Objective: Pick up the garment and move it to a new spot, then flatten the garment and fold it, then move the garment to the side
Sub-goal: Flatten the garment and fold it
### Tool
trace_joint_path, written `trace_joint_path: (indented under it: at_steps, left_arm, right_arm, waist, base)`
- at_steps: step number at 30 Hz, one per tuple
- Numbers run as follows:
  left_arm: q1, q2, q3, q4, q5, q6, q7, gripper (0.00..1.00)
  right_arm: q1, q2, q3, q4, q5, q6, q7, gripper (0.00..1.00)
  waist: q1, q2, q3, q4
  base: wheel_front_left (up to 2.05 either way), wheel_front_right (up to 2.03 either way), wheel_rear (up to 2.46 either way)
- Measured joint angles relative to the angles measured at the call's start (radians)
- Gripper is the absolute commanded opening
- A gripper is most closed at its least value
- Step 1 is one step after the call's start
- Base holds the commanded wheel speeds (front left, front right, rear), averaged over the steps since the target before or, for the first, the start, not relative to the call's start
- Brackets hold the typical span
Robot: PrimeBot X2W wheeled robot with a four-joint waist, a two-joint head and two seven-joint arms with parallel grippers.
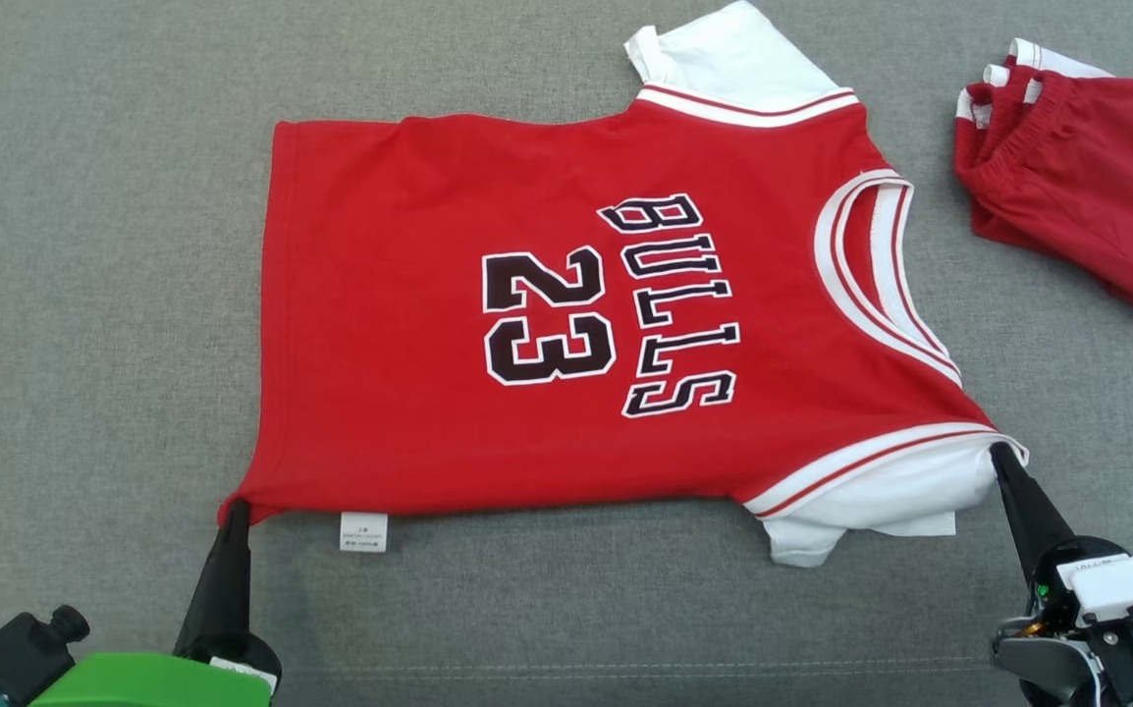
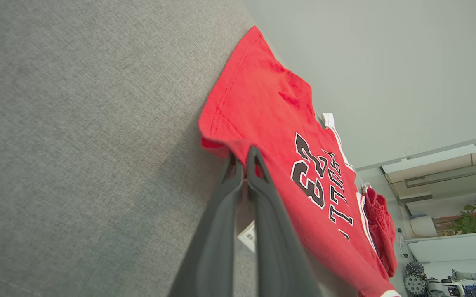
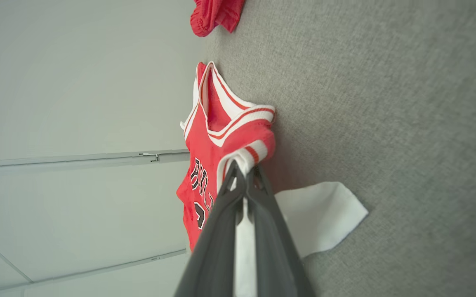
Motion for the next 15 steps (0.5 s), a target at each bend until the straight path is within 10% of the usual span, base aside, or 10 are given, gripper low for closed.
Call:
trace_joint_path:
  at_steps: [7,10,12,15]
  left_arm:
    - [-0.034,-0.03,-0.039,0.029,0.016,0.0,0.0,0.0]
    - [-0.053,-0.041,-0.049,0.038,0.017,0.0,0.0,0.0]
    - [-0.061,-0.053,-0.062,0.042,0.017,0.0,0.0,0.0]
    - [-0.062,-0.064,-0.07,0.045,0.017,0.0,0.0,0.0]
  right_arm:
    - [-0.087,-0.019,0.046,0.076,-0.09,0.0,-0.007,0.04]
    - [-0.108,-0.026,0.065,0.112,-0.127,0.001,-0.007,0.42]
    - [-0.114,-0.029,0.076,0.131,-0.144,0.001,-0.007,0.98]
    - [-0.114,-0.028,0.087,0.141,-0.148,0.001,-0.007,1.0]
  waist:
    - [0.0,0.0,0.008,-0.002]
    - [0.0,0.0,0.009,-0.001]
    - [0.0,0.0,0.01,0.0]
    - [0.0,0.0,0.01,0.002]
  base:
    - [0.0,0.0,0.0]
    - [0.0,0.0,0.0]
    - [0.0,0.0,0.0]
    - [0.0,0.0,0.0]
